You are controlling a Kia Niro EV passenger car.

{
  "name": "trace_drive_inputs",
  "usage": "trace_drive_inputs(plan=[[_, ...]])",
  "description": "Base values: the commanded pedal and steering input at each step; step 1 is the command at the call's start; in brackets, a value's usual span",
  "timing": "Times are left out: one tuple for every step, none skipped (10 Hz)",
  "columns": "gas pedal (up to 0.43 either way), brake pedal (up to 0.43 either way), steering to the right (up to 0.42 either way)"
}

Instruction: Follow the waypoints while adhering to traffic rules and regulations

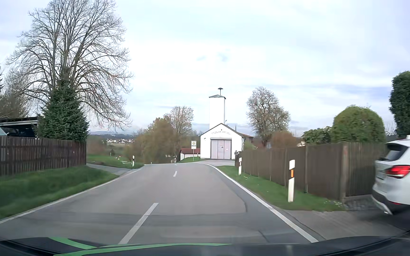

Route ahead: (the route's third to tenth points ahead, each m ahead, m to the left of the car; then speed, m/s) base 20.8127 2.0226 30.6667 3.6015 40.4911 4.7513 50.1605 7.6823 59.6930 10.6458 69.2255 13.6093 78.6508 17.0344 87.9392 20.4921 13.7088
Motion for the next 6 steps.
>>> trace_drive_inputs(plan=[[0.000, 0.000, -0.010], [0.000, 0.000, -0.012], [0.000, 0.000, -0.013], [0.000, 0.000, -0.014], [0.000, 0.000, -0.016], [0.000, 0.000, -0.017]])
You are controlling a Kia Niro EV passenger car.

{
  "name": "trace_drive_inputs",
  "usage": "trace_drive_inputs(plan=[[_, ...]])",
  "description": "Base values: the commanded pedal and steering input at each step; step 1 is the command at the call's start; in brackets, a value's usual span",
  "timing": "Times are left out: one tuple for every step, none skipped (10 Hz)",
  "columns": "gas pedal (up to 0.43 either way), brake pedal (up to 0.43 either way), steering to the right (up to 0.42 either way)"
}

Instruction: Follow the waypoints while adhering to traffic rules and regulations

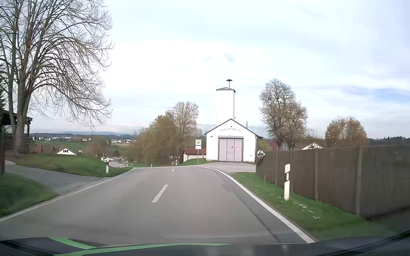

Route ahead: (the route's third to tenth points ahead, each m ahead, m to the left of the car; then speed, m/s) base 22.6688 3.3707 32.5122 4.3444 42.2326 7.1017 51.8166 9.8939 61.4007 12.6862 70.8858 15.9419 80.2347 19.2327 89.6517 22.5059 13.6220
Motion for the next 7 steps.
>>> trace_drive_inputs(plan=[[0.000, 0.000, -0.018], [0.000, 0.000, -0.018], [0.000, 0.000, -0.019], [0.000, 0.000, -0.021], [0.000, 0.000, -0.022], [0.000, 0.000, -0.024], [0.000, 0.000, -0.025]])
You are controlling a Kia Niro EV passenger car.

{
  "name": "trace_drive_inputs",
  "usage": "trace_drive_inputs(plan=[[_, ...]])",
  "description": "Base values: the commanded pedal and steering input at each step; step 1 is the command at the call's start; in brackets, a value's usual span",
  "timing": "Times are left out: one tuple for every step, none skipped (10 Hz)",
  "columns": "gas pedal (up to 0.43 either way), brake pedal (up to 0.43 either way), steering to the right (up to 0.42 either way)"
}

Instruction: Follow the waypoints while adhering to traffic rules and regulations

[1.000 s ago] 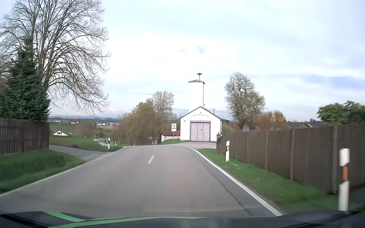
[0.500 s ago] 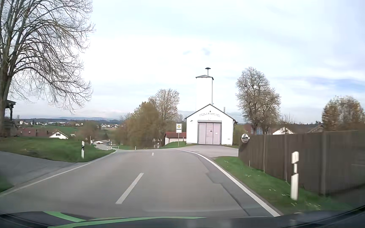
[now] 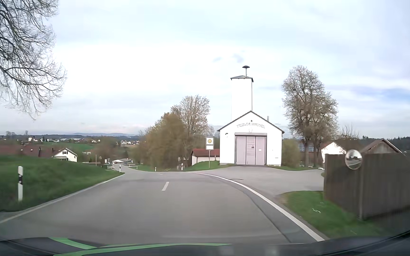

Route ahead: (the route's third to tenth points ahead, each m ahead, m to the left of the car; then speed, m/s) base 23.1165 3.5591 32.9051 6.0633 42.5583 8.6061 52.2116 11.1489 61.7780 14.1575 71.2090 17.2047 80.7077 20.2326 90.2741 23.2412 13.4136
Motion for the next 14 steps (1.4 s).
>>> trace_drive_inputs(plan=[[0.000, 0.000, -0.028], [0.000, 0.000, -0.030], [0.000, 0.000, -0.031], [0.000, 0.000, -0.033], [0.000, 0.000, -0.035], [0.008, 0.000, -0.037], [0.028, 0.000, -0.039], [0.028, 0.000, -0.042], [0.028, 0.000, -0.044], [0.028, 0.000, -0.045], [0.028, 0.000, -0.046], [0.039, 0.000, -0.047], [0.039, 0.000, -0.047], [0.047, 0.000, -0.046]])
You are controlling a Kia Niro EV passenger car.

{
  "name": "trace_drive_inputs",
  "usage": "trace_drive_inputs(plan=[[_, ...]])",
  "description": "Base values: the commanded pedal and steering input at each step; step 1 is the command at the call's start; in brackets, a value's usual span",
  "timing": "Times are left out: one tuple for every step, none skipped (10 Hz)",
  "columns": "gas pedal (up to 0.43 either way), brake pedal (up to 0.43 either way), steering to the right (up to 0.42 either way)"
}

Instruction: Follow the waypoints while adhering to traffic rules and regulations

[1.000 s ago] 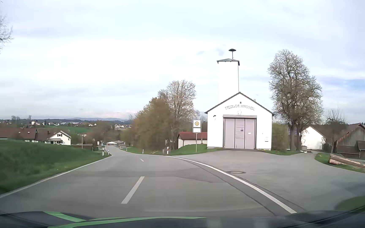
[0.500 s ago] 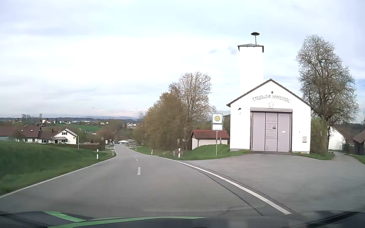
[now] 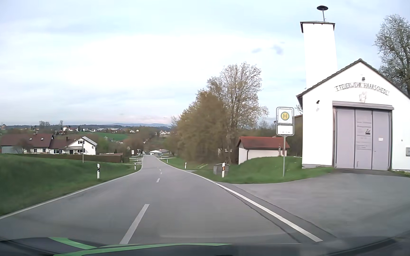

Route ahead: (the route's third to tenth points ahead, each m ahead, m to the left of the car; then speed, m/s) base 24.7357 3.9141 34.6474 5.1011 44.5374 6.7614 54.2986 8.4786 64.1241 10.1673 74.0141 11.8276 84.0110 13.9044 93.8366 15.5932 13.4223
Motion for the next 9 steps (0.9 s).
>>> trace_drive_inputs(plan=[[0.047, 0.000, -0.043], [0.047, 0.000, -0.040], [0.047, 0.000, -0.039], [0.059, 0.000, -0.038], [0.059, 0.000, -0.036], [0.059, 0.000, -0.032], [0.059, 0.000, -0.029], [0.059, 0.000, -0.024], [0.059, 0.000, -0.020]])
